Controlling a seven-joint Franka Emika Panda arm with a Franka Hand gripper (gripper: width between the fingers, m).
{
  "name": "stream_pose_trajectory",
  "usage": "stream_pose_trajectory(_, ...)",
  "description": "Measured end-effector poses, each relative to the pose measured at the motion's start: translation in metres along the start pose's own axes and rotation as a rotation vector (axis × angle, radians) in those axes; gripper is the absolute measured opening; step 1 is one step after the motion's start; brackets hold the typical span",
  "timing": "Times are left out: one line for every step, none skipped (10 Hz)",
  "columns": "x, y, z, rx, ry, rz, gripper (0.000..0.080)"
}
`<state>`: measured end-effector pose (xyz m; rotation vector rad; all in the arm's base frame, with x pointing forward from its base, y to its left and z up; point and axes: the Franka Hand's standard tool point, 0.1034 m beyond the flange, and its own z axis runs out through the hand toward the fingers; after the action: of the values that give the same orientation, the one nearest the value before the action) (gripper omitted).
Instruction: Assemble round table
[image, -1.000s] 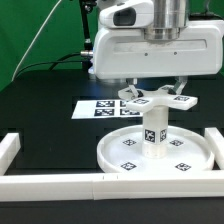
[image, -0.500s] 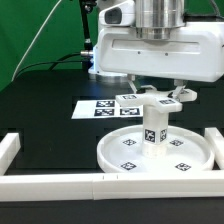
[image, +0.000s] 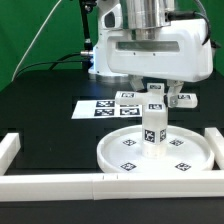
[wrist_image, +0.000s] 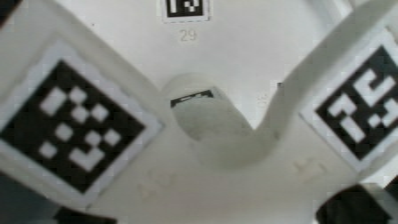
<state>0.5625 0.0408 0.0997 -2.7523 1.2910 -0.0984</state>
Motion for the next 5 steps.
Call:
stream_pose_trajectory(-0.001, -0.003, -0.006, 0.004, -0.002, -0.063, 0.0631)
stream_pose_trajectory(-0.001, -0.006, -0.014, 0.013, 0.002, -0.102, 0.0646)
stream_pose_trajectory(0.001, -0.009, -0.021, 0.022, 0.01, -0.244, 0.0646)
stream_pose_trajectory(0.001, -0.011, -0.024, 0.026, 0.015, -0.416, 0.0646)
stream_pose_trajectory(-0.001, -0.009, -0.023, 0.015, 0.0, -0.554, 0.0649)
